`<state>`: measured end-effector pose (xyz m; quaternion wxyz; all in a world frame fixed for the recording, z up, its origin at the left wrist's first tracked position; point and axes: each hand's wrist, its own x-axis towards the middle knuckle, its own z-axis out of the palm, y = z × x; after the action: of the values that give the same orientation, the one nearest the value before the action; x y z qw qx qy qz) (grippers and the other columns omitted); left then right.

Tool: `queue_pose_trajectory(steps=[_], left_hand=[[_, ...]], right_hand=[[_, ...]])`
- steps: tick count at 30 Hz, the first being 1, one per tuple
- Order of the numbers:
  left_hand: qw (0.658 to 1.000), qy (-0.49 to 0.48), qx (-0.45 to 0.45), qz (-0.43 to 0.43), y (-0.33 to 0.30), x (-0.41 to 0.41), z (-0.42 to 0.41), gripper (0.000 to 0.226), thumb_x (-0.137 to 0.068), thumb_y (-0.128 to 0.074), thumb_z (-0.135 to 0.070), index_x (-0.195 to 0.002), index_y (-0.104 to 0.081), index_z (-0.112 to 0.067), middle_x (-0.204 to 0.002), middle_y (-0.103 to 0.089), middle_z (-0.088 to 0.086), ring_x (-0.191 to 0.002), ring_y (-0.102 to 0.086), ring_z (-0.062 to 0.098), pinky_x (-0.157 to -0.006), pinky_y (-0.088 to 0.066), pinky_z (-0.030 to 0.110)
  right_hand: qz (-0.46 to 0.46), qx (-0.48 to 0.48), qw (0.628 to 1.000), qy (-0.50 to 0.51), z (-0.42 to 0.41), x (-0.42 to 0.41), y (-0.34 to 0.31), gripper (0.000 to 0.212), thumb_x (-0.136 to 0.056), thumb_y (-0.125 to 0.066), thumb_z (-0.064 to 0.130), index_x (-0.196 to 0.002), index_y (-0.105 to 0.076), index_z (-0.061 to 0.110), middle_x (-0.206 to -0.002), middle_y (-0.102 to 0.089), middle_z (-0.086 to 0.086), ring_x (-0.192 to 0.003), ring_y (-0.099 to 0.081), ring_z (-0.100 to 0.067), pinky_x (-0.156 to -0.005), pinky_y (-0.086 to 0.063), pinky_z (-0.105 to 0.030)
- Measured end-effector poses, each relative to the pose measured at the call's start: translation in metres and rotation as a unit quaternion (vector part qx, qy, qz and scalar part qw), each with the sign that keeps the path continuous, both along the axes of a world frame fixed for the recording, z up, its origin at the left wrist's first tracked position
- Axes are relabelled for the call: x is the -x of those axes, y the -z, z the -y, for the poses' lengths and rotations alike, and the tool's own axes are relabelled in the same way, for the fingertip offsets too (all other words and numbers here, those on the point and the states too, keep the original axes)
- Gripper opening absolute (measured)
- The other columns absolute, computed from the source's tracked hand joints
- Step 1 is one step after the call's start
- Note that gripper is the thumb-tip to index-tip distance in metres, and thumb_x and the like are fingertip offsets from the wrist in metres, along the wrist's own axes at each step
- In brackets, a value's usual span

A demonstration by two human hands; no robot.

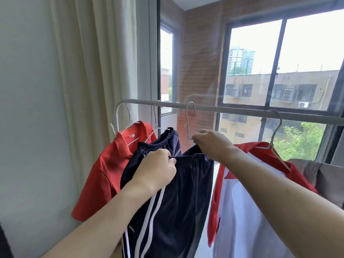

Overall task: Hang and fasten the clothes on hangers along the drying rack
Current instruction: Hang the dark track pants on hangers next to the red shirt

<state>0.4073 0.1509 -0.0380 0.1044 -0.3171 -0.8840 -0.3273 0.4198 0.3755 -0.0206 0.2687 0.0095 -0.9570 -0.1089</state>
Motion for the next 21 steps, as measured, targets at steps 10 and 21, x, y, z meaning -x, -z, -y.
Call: queue_pose_trajectory(steps=[10, 21], left_hand=[[0.999, -0.032, 0.012, -0.005, -0.014, 0.015, -0.031, 0.024, -0.097, -0.051, -0.027, -0.087, -0.063, -0.01, -0.088, -0.067, 0.008, -0.087, -0.063, 0.032, -0.075, -0.047, 0.035], [0.999, -0.043, 0.004, -0.002, -0.018, 0.018, -0.039, 0.022, -0.098, -0.05, -0.027, -0.089, -0.065, -0.012, -0.082, -0.067, 0.005, -0.083, -0.063, 0.026, -0.07, -0.043, 0.032]], right_hand=[[-0.04, 0.025, 0.999, -0.021, -0.014, 0.027, -0.009, 0.019, -0.098, -0.048, 0.009, -0.104, -0.064, 0.018, -0.1, -0.065, 0.001, -0.081, -0.066, -0.023, -0.072, -0.056, -0.035], [-0.046, 0.023, 0.998, -0.032, -0.028, 0.037, -0.012, 0.018, -0.096, -0.049, 0.008, -0.096, -0.063, 0.019, -0.094, -0.062, 0.003, -0.073, -0.063, -0.024, -0.067, -0.056, -0.038]])
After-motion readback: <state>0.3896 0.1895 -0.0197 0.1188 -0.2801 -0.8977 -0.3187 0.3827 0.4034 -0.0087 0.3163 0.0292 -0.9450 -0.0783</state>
